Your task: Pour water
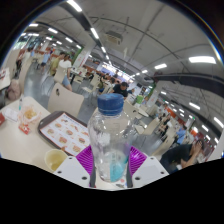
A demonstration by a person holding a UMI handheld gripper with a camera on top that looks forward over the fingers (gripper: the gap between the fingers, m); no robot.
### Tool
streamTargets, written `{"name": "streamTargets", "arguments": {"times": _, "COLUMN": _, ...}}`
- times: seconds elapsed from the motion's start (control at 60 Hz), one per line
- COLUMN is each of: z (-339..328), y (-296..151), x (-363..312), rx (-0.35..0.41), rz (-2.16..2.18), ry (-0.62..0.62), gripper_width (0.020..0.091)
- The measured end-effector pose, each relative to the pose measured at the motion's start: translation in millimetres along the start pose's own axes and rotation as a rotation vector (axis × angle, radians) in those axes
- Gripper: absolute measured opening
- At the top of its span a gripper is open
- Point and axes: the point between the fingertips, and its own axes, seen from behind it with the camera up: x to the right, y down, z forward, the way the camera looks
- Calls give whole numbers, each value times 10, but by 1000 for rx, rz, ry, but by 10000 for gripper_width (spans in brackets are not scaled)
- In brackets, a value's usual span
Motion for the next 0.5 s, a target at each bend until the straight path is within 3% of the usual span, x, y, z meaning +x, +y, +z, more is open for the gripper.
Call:
{"name": "streamTargets", "arguments": {"times": 0.117, "z": 100, "y": 257, "x": -131, "rx": 14, "rz": 277, "ry": -104, "gripper_width": 412}}
{"name": "streamTargets", "arguments": {"times": 0.267, "z": 339, "y": 792, "x": -428, "rx": -43, "rz": 434, "ry": -194, "gripper_width": 415}}
{"name": "streamTargets", "arguments": {"times": 0.5, "z": 535, "y": 1510, "x": -742, "rx": -117, "rz": 507, "ry": -218, "gripper_width": 415}}
